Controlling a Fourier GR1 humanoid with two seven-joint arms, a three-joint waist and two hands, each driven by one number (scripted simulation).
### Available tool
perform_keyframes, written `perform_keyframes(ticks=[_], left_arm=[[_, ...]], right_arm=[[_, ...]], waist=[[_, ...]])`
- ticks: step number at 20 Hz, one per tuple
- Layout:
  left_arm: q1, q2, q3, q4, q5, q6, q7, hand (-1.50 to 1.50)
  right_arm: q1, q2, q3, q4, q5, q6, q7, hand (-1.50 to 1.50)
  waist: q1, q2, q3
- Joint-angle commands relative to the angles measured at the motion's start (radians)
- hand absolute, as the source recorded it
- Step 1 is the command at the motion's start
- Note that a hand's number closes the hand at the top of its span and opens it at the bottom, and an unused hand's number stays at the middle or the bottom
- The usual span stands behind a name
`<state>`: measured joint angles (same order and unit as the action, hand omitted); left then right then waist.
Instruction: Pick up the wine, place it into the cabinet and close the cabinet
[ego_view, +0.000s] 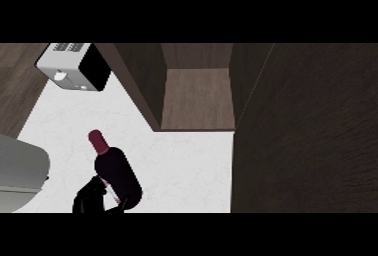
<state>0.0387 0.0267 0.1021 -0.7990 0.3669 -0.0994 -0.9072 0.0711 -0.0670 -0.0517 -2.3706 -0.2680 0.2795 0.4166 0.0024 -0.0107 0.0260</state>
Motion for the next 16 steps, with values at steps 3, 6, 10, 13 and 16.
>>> perform_keyframes(ticks=[3, 6, 10, 13, 16], left_arm=[[0.078, 0.066, -0.103, 0.062, -0.086, -0.17, -0.018, 1.5], [0.097, 0.076, -0.125, 0.038, -0.106, -0.189, -0.033, 1.5], [0.032, 0.128, -0.079, 0.058, -0.064, -0.257, -0.019, 1.5], [0.081, 0.107, -0.11, -0.023, -0.063, -0.273, -0.008, 1.5], [0.195, 0.089, -0.162, -0.229, -0.037, -0.298, 0.04, 1.5]], right_arm=[[-0.005, 0.001, -0.02, 0.005, 0.009, -0.003, -0.023, -1.5], [-0.025, 0.014, -0.001, 0.08, 0.034, 0.011, -0.061, -1.5], [-0.082, -0.009, -0.039, 0.123, 0.016, 0.003, -0.053, -1.5], [-0.056, -0.013, -0.025, 0.037, 0.001, -0.007, -0.002, -1.5], [-0.024, -0.002, -0.045, 0.088, 0.011, 0.015, -0.062, -1.5]], waist=[[-0.006, 0.011, -0.027], [0.001, 0.011, -0.026], [0.0, 0.012, -0.026], [-0.001, 0.01, -0.026], [0.005, 0.009, -0.025]])
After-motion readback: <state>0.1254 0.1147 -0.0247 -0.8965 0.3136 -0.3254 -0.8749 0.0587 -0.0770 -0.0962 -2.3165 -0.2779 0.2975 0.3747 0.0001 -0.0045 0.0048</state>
